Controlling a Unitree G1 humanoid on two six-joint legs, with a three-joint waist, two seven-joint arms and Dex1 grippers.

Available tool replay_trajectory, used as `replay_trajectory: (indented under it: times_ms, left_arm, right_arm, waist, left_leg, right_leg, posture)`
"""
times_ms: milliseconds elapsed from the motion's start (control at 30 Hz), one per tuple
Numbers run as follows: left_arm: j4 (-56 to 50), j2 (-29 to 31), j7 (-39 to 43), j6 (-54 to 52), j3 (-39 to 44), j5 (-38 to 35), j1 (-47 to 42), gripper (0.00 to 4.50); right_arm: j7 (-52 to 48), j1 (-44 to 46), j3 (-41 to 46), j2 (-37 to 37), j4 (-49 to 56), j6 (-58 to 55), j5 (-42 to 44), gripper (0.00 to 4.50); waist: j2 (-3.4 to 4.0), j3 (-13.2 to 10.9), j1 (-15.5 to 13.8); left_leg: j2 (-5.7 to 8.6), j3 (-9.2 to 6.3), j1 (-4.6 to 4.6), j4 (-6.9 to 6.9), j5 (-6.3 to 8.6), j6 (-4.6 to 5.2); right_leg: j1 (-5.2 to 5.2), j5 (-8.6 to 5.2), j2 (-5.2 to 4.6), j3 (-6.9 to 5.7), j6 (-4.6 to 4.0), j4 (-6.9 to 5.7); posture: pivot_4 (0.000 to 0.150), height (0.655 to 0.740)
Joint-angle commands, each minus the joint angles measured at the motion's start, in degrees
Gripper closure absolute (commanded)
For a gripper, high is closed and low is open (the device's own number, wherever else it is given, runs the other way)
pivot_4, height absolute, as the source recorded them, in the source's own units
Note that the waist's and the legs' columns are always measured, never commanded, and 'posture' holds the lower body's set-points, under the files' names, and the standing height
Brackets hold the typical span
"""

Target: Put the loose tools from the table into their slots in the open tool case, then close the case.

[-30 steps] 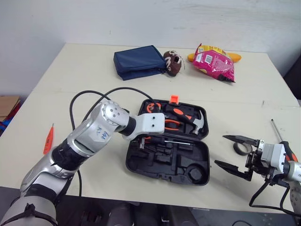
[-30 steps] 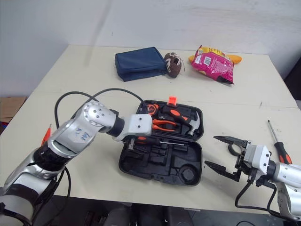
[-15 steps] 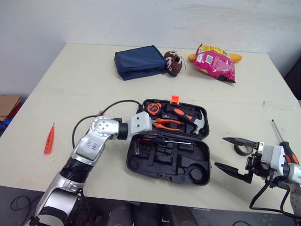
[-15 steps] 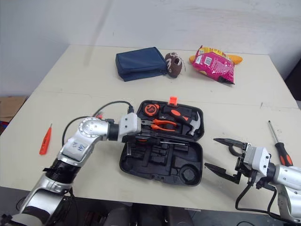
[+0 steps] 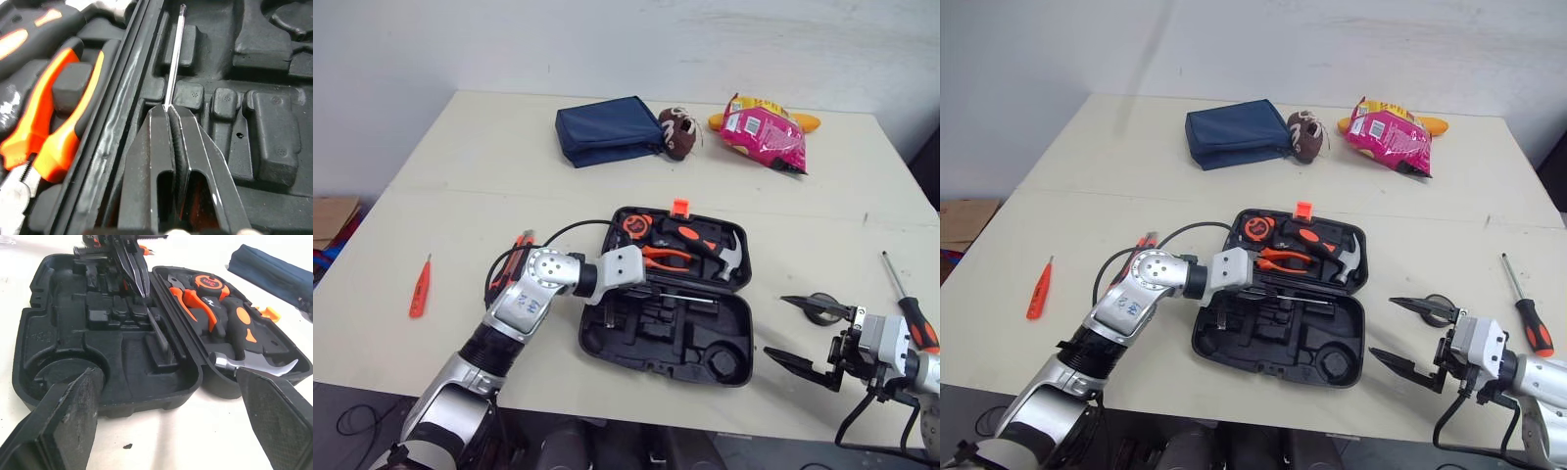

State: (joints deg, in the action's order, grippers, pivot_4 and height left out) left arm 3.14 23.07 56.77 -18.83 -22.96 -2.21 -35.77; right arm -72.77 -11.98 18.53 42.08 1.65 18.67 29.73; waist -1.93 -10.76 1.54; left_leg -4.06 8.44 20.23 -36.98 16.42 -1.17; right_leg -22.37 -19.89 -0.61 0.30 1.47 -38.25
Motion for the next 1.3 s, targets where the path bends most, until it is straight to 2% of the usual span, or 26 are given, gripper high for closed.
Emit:
replay_trajectory:
  times_ms: [33,133,233,300,433,633,733,800,900,967,1133,1167,1233,1300]
  left_arm:
    - [1.23,-2.61,-1.81,-7.85,-4.11,2.79,-0.39,4.46]
    - [2.02,-4.96,-3.39,-14.50,-6.27,4.30,-2.53,4.46]
    - [0.80,-4.54,-1.98,-19.95,-8.69,5.09,-4.29,4.46]
    - [-0.30,-2.60,0.78,-20.62,-11.58,6.01,-5.35,4.46]
    - [-1.53,-5.13,-1.73,-20.18,-8.45,3.63,-6.17,4.46]
    - [-4.39,-1.88,-0.95,-6.78,0.55,-0.50,-2.19,4.46]
    - [-5.57,1.10,2.68,5.13,11.15,-8.35,2.13,4.46]
    - [-7.47,4.20,7.40,7.96,17.49,-14.85,5.49,4.46]
    - [-8.50,8.92,5.54,6.63,26.01,-18.17,9.86,3.71]
    - [-8.96,12.96,3.95,6.45,33.55,-19.57,15.11,2.78]
    - [-7.19,19.76,4.23,10.91,44.91,-19.33,28.48,0.48]
    - [-3.98,20.73,1.60,11.73,50.55,-19.20,30.71,0.03]
    - [3.50,22.50,-3.48,11.90,61.04,-19.47,34.55,0.03]
    - [7.93,23.49,-5.42,14.48,64.42,-18.63,36.83,0.03]
  right_arm:
    - [0.22,-0.30,2.06,-0.19,0.00,1.14,0.78,0.00]
    - [0.47,-0.50,2.06,-0.15,0.21,1.11,0.77,0.00]
    - [0.89,-0.98,2.02,-0.05,0.78,0.69,0.75,0.00]
    - [1.26,-1.42,1.81,-0.04,1.45,0.13,0.79,0.00]
    - [2.53,-2.34,1.67,-0.21,2.87,-0.56,0.64,0.00]
    - [4.79,-4.75,5.12,0.61,4.47,-2.02,1.66,0.00]
    - [5.57,-6.88,10.04,1.01,3.49,-2.98,3.07,0.00]
    - [5.15,-9.14,13.50,1.25,2.69,-3.12,3.54,0.00]
    - [6.01,-11.69,19.20,0.81,0.34,-3.05,4.07,0.00]
    - [7.01,-14.45,23.46,-0.59,-2.10,-2.65,4.37,0.00]
    - [10.78,-18.02,30.31,-4.04,-8.82,0.25,3.04,0.00]
    - [12.22,-19.10,32.48,-4.36,-11.96,2.34,1.61,0.00]
    - [14.61,-21.18,36.73,-5.00,-17.50,5.79,0.62,0.00]
    - [15.49,-22.28,38.21,-5.32,-20.23,7.27,0.71,0.00]
  waist:
    - [0.07,0.06,-0.11]
    - [0.16,0.13,-0.55]
    - [0.21,0.17,-0.72]
    - [0.20,0.18,-0.72]
    - [0.26,0.22,-0.44]
    - [0.29,0.17,0.23]
    - [0.31,0.15,0.43]
    - [0.31,0.15,0.23]
    - [0.31,0.15,0.17]
    - [0.31,0.15,0.24]
    - [0.25,0.16,0.32]
    - [0.24,0.15,0.31]
    - [0.24,0.15,0.29]
    - [0.23,0.15,0.31]
  left_leg:
    - [0.01,0.00,0.00,-0.01,0.02,0.02]
    - [0.15,-0.03,-0.02,-0.09,0.09,0.15]
    - [0.23,-0.06,-0.12,-0.08,0.17,0.29]
    - [0.24,-0.06,-0.14,-0.08,0.23,0.34]
    - [0.24,-0.06,-0.14,-0.02,0.37,0.32]
    - [0.21,-0.09,-0.14,-0.03,0.36,0.31]
    - [0.15,-0.07,-0.13,-0.01,0.34,0.27]
    - [0.15,-0.05,0.01,-0.02,0.28,0.19]
    - [0.11,-0.03,0.10,0.07,0.25,0.12]
    - [0.12,-0.03,0.11,0.09,0.25,0.12]
    - [0.17,0.02,0.04,0.47,0.33,0.15]
    - [0.24,0.05,0.03,0.57,0.33,0.17]
    - [0.31,0.06,0.01,0.69,0.39,0.36]
    - [0.34,0.06,-0.02,0.83,0.41,0.46]
  right_leg:
    - [0.02,0.00,-0.02,0.00,0.02,0.01]
    - [0.10,0.01,-0.15,-0.01,0.17,0.05]
    - [0.36,0.06,-0.24,-0.02,0.34,0.30]
    - [0.47,0.05,-0.28,-0.03,0.36,0.38]
    - [0.73,-0.02,-0.29,-0.03,0.39,0.45]
    - [0.69,-0.03,-0.28,-0.04,0.39,0.43]
    - [0.52,-0.03,-0.24,-0.05,0.38,0.40]
    - [0.16,-0.03,-0.23,-0.03,0.37,0.28]
    - [-0.01,-0.05,-0.18,-0.03,0.33,0.27]
    - [-0.01,-0.06,-0.19,-0.03,0.31,0.29]
    - [-0.01,-0.08,-0.29,-0.01,0.27,0.51]
    - [-0.05,-0.09,-0.38,-0.02,0.26,0.53]
    - [-0.08,-0.10,-0.50,-0.06,0.24,0.55]
    - [-0.17,-0.17,-0.54,-0.12,0.11,0.55]
  posture:
    - [0.150,0.7400]
    - [0.150,0.7400]
    - [0.150,0.7400]
    - [0.150,0.7400]
    - [0.150,0.7400]
    - [0.150,0.7400]
    - [0.150,0.7400]
    - [0.150,0.7400]
    - [0.150,0.7400]
    - [0.150,0.7400]
    - [0.150,0.7400]
    - [0.150,0.7400]
    - [0.150,0.7400]
    - [0.150,0.7400]
